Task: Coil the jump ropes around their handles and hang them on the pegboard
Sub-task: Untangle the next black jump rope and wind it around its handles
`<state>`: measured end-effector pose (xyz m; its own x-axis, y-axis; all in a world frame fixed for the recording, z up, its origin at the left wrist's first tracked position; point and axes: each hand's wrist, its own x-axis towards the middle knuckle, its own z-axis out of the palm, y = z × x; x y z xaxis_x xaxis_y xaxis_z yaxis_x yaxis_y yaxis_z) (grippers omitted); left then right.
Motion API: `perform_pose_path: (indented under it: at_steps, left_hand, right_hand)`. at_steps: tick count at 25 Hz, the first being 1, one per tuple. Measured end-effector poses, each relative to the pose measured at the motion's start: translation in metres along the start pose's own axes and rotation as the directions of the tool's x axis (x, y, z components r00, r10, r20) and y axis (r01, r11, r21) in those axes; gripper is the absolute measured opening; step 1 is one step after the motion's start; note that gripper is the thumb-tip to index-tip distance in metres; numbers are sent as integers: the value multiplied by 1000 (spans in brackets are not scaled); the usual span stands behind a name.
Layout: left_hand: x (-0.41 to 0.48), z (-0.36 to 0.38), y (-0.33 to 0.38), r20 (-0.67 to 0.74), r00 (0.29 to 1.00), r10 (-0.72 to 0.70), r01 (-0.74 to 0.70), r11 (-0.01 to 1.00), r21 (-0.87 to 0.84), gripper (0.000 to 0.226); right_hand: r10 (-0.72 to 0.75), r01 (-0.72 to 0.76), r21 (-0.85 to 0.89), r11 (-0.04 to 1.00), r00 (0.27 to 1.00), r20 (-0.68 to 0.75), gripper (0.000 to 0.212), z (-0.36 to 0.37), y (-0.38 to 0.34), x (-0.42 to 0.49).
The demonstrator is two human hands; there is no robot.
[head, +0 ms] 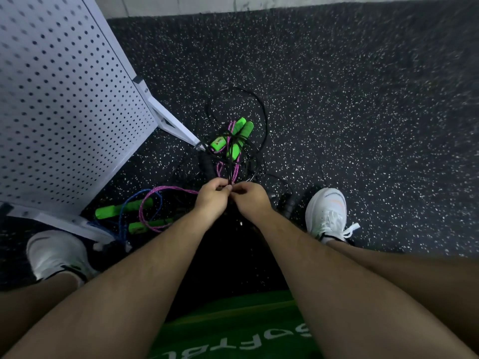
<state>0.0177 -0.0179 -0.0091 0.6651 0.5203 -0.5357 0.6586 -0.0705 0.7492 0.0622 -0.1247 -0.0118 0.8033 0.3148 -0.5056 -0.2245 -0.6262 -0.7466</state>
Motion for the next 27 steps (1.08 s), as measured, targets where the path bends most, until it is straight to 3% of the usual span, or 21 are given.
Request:
perform_pose_path:
  at_steps: [7,13,18,27]
  left_hand:
    - [-33,-49,53,-74,983,165,-170,983,-64,8]
    - [-74,-95,123,-65,952,298,-299,954,-20,12]
    - [-117,-137,183,-62,907,416,-419,906,-54,12]
    - [-172,-186,258,72,916,394,-379,911,-164,5]
  right_hand:
    - [-210,208,-39,977,974,-84,6,-20,-68,-30]
    - [-359,348,-124,929,930,-77,15,-61,-142,-61]
    - [-463,446,-159,881,882,-89,11,-97,-211,-102]
    - [-513,475,-294,830,856,-64,14,-143,-302,-160]
